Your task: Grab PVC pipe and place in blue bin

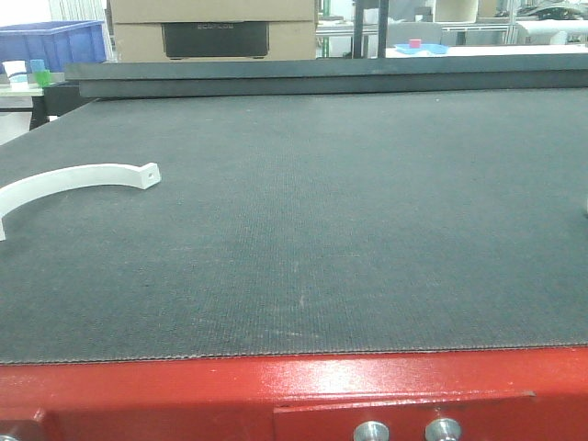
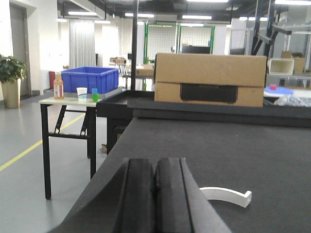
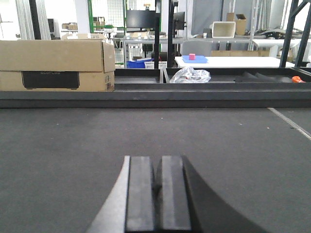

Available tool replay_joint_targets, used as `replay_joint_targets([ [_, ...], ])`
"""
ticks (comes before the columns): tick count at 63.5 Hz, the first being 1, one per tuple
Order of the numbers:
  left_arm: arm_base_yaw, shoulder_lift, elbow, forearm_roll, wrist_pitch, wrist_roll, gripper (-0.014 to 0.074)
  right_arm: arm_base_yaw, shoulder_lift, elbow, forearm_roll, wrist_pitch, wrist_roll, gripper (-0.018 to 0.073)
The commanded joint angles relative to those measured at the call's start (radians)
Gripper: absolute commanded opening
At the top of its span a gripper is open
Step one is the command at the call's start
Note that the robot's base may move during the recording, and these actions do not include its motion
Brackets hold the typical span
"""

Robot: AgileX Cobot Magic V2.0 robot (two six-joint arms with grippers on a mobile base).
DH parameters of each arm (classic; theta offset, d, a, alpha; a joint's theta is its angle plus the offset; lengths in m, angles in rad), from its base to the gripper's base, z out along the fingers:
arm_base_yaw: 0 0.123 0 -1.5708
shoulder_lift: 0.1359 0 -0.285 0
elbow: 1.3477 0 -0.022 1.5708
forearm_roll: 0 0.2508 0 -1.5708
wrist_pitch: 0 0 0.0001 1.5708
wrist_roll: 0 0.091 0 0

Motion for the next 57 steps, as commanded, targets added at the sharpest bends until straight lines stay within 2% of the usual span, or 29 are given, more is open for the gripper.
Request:
replay_joint_targets([
  [1, 0.0, 0.018, -0.084, 0.01, 0.062, -0.006, -0.0111, 0.012, 0.055, -0.05, 0.003, 0.033, 0.001, -0.0163],
  [12, 0.0, 0.158, -0.246, 0.01, 0.155, -0.006, -0.0111, 0.03, 0.221, -0.151, 0.003, 0.132, 0.001, -0.0163],
  [26, 0.0, 0.42, -0.368, -0.015, 0.288, -0.006, -0.0111, 0.03, 0.406, -0.221, 0.003, 0.133, 0.001, -0.0163],
  [37, 0.0, 0.626, -0.44, -0.022, 0.274, -0.006, -0.0111, 0.03, 0.504, -0.25, 0.005, 0.161, 0.001, -0.0163],
  [46, 0.0, 0.755, -0.477, -0.022, 0.208, -0.006, -0.0111, 0.03, 0.549, -0.25, 0.005, 0.161, 0.001, -0.0163],
  [57, 0.0, 0.835, -0.484, -0.022, 0.112, -0.006, -0.0111, 0.03, 0.551, -0.25, 0.009, 0.07, 0.001, -0.0163],
])
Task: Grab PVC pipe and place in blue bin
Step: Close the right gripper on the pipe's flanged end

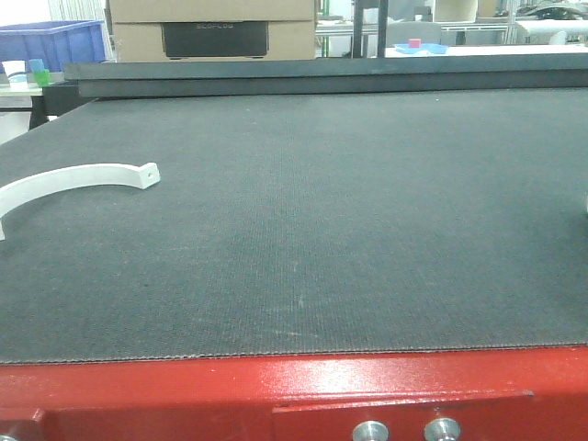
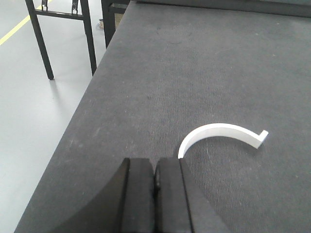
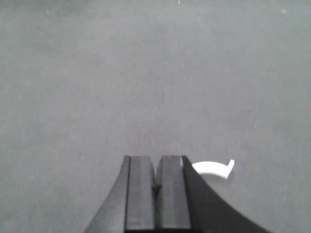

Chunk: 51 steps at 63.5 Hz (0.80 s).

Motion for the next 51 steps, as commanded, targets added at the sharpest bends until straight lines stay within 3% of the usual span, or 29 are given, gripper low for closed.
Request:
replay_joint_targets([
  [1, 0.0, 0.019, -0.011, -0.015, -0.058, -0.006, -0.0111, 0.0, 0.001, -0.01, 0.004, -0.08, 0.001, -0.0163],
  [19, 0.0, 0.017, -0.011, -0.023, -0.141, -0.006, -0.0111, 0.0, 0.001, -0.01, 0.027, -0.085, 0.001, -0.0163],
  [37, 0.0, 0.017, -0.011, -0.023, -0.115, -0.006, -0.0111, 0.0, 0.001, -0.01, 0.027, -0.119, 0.001, -0.0163],
  [42, 0.0, 0.023, -0.011, 0.019, -0.122, -0.006, -0.0111, 0.0, 0.016, -0.01, 0.024, -0.137, 0.001, -0.0158],
  [47, 0.0, 0.047, -0.011, 0.065, -0.159, -0.006, -0.0111, 0.0, 0.047, -0.01, 0.003, -0.137, -0.009, -0.0116],
  [51, 0.0, 0.078, -0.013, 0.073, -0.191, -0.006, -0.0111, 0.0, 0.082, -0.01, 0.003, -0.131, -0.011, -0.0031],
])
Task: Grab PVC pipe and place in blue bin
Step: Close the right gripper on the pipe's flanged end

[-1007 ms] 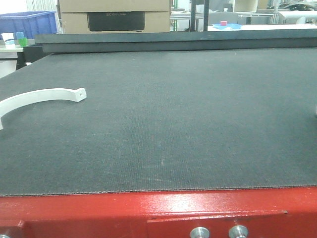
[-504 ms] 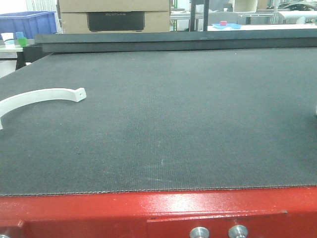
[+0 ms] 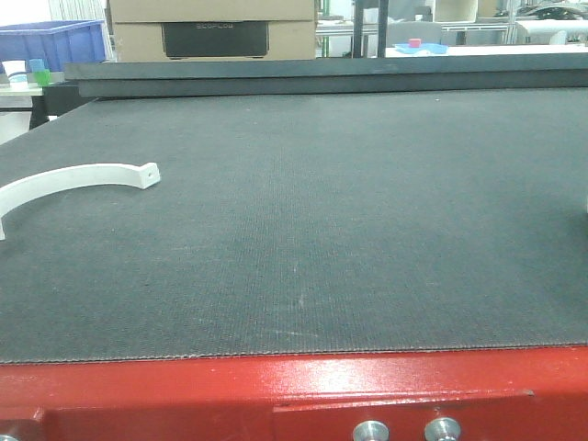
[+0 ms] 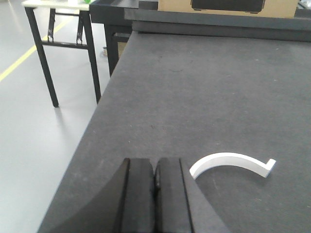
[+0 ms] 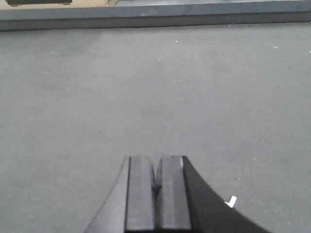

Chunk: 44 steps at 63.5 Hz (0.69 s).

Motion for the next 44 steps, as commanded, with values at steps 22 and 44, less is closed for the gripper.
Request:
replay_joint_targets([
  [22, 0.0, 0.232, -0.078, 0.022, -0.016, -0.006, -0.0067, 0.0, 0.223, -0.006, -0.033, -0.021, -0.009, 0.0297],
  [44, 0.0, 0.364, -0.159, -0.004, 0.073, -0.006, 0.023, 0.0, 0.399, -0.006, -0.106, -0.016, -0.009, 0.0297],
])
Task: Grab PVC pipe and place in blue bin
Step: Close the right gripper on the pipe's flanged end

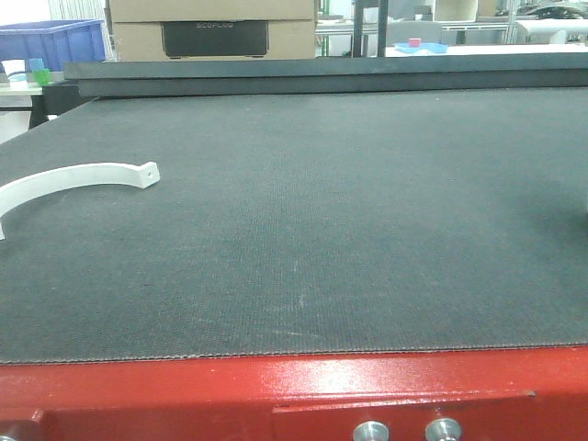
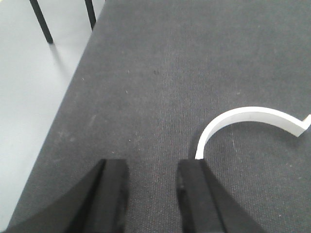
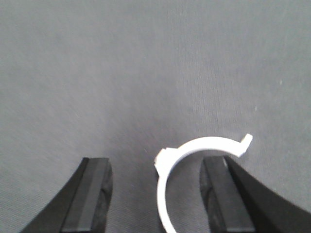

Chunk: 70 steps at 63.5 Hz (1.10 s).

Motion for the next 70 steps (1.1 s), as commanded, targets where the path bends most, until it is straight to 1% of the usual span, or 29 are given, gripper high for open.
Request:
replay_joint_targets([
  [1, 0.0, 0.021, -0.016, -0.011, -0.001, -0.006, 0.0231, 0.0, 0.041, -0.006, -0.043, -0.016, -0.005, 0.0297],
  [7, 0.0, 0.041, -0.016, -0.011, -0.004, -0.006, 0.0234, 0.0, 0.084, -0.006, -0.068, -0.012, -0.005, 0.0297],
  [19, 0.0, 0.068, -0.016, -0.011, -0.01, -0.006, 0.0234, 0.0, 0.17, -0.006, -0.077, -0.009, -0.005, 0.0302],
  [30, 0.0, 0.068, -0.016, -0.011, -0.059, -0.006, 0.0234, 0.0, 0.232, -0.006, -0.079, -0.005, -0.005, 0.0302],
  [40, 0.0, 0.07, -0.016, -0.011, -0.089, -0.006, 0.0234, 0.0, 0.282, -0.006, -0.101, -0.008, -0.005, 0.0302],
  [45, 0.0, 0.07, -0.016, -0.011, -0.095, -0.006, 0.0234, 0.0, 0.3, -0.006, -0.123, -0.008, -0.005, 0.0302],
  [55, 0.0, 0.07, -0.016, -0.011, -0.118, -0.006, 0.0234, 0.0, 0.316, -0.006, -0.132, -0.024, -0.005, 0.0302],
  [70, 0.0, 0.07, -0.016, -0.011, -0.118, -0.006, 0.0234, 0.0, 0.359, -0.006, -0.14, -0.047, -0.005, 0.0302],
])
